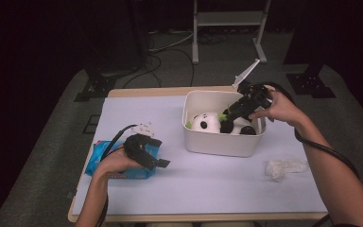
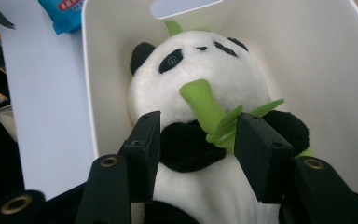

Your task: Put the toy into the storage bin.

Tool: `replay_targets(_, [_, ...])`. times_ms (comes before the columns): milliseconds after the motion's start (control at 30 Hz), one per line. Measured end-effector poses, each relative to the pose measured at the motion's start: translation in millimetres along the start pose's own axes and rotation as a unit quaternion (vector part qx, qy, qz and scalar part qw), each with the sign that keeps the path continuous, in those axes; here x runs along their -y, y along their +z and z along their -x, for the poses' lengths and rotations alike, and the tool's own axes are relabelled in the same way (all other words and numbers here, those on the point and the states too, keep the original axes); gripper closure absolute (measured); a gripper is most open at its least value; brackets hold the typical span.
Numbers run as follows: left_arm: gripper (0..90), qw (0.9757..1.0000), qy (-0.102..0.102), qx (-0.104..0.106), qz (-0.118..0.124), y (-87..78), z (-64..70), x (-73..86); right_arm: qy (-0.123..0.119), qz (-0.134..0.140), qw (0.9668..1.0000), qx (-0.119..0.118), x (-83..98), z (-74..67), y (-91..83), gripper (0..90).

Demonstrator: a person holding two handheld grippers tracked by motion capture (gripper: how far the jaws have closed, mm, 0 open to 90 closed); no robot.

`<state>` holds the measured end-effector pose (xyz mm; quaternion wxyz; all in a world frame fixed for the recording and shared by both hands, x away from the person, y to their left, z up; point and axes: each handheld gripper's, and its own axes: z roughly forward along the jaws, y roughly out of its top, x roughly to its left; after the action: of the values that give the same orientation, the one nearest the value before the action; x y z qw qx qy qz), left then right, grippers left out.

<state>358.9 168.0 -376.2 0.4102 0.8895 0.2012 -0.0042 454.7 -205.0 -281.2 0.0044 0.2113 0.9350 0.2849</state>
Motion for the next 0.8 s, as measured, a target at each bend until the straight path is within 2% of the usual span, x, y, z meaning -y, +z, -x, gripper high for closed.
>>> replay_targets(267, [7.5, 1.0, 0.004, 0.002, -0.002, 2.2, 2.0, -1.8, 0.0, 0.018, 0.9998, 0.013, 8.2, -6.3, -16.6, 49.1])
replay_targets(800, [7.5, 1.0, -0.001, -0.002, 0.0, -0.5, 4.8, 0.0, 0.016, 0.037, 0.9991, 0.018, 25.1, -14.9, -37.2, 48.6])
